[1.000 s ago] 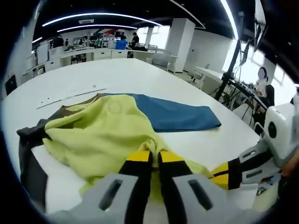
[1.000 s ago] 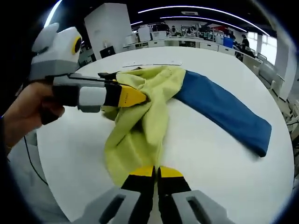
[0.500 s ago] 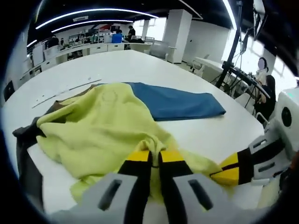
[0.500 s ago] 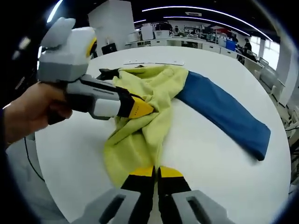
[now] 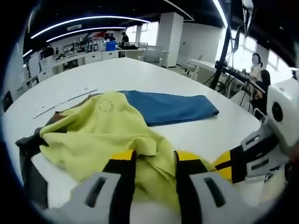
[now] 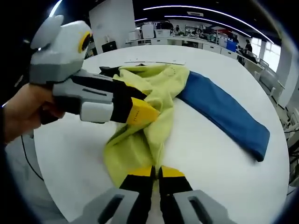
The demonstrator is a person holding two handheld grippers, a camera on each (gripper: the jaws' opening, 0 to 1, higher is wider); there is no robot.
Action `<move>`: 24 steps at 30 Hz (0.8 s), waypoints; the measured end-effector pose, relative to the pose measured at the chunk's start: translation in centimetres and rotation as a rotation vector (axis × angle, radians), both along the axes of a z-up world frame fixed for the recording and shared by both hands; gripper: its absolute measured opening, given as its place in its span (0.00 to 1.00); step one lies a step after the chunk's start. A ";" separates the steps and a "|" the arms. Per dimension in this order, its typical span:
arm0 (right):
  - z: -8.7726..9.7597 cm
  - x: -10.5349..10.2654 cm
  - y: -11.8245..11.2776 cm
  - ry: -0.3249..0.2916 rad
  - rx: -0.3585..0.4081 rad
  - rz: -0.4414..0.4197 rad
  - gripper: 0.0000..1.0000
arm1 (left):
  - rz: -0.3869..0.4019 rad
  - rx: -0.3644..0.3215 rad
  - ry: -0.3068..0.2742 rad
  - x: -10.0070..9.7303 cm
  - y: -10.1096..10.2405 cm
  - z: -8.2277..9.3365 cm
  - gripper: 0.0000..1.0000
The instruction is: Fold the garment on the visible template until the final outline fits inside the template.
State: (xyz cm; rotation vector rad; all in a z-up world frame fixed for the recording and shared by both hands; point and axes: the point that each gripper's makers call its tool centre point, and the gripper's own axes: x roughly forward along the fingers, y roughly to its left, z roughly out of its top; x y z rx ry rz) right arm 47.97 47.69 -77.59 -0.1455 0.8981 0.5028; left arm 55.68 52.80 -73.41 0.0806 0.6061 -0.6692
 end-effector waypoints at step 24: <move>1.3 -0.5 -0.8 0.010 0.029 -0.078 0.38 | 0.105 0.025 -0.026 -1.5 9.1 1.4 0.65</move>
